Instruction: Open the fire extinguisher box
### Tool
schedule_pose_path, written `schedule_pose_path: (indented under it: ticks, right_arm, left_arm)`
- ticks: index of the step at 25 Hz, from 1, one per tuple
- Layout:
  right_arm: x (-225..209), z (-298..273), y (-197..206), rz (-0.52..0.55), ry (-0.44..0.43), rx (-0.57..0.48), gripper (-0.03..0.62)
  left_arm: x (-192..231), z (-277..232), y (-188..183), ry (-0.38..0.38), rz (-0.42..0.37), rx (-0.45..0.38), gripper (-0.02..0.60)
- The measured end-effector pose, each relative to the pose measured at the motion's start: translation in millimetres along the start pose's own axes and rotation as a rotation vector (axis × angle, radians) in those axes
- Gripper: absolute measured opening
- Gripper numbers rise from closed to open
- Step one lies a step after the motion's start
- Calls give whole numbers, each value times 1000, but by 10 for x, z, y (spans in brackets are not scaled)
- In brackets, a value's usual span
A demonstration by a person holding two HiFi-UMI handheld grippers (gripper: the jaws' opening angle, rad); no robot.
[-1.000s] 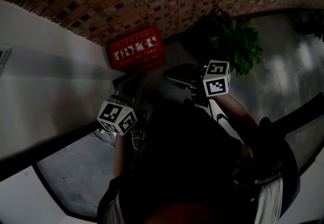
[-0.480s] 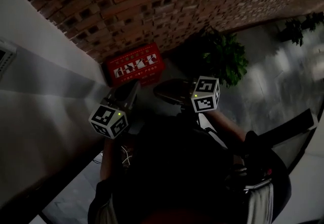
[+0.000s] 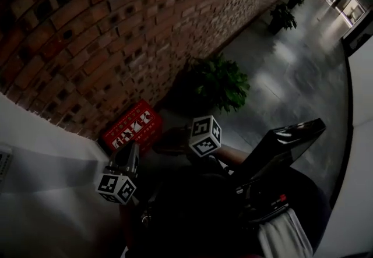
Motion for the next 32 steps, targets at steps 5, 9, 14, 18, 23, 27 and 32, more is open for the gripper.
schedule_pose_path:
  ticks: [5, 9, 14, 18, 23, 27, 32]
  right_arm:
    - [-75, 74, -3, -14, 72, -19, 2]
    - [-153, 135, 37, -71, 130, -47, 2]
    - [-177, 205, 64, -75, 183, -53, 2]
    - [-139, 180, 52, -65, 172, -52, 2]
    - [-206, 71, -42, -29, 106, -30, 2]
    - [-370, -40, 7, 45, 50, -7, 2]
    - [-666, -433, 628, 111, -64, 179, 2]
  left_arm:
    - [104, -98, -1, 34, -14, 29, 3]
    - [149, -164, 57, 81, 46, 28, 4]
    - [95, -215, 50, 156, 32, 18, 3]
    - [81, -158, 45, 137, 20, 7, 3]
    - [183, -101, 54, 70, 20, -17, 3]
    - [353, -66, 155, -13, 8, -23, 4]
    - [978, 271, 903, -347, 108, 41, 3]
Point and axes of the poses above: the fingertips, and each gripper's own axes: z backward along the fingers, x to its left, y out of its underside, the point moved 2 cm from there along z, backward along the fingers, and after that the axes turned 7 degrees about z, right-handed, at the moved point
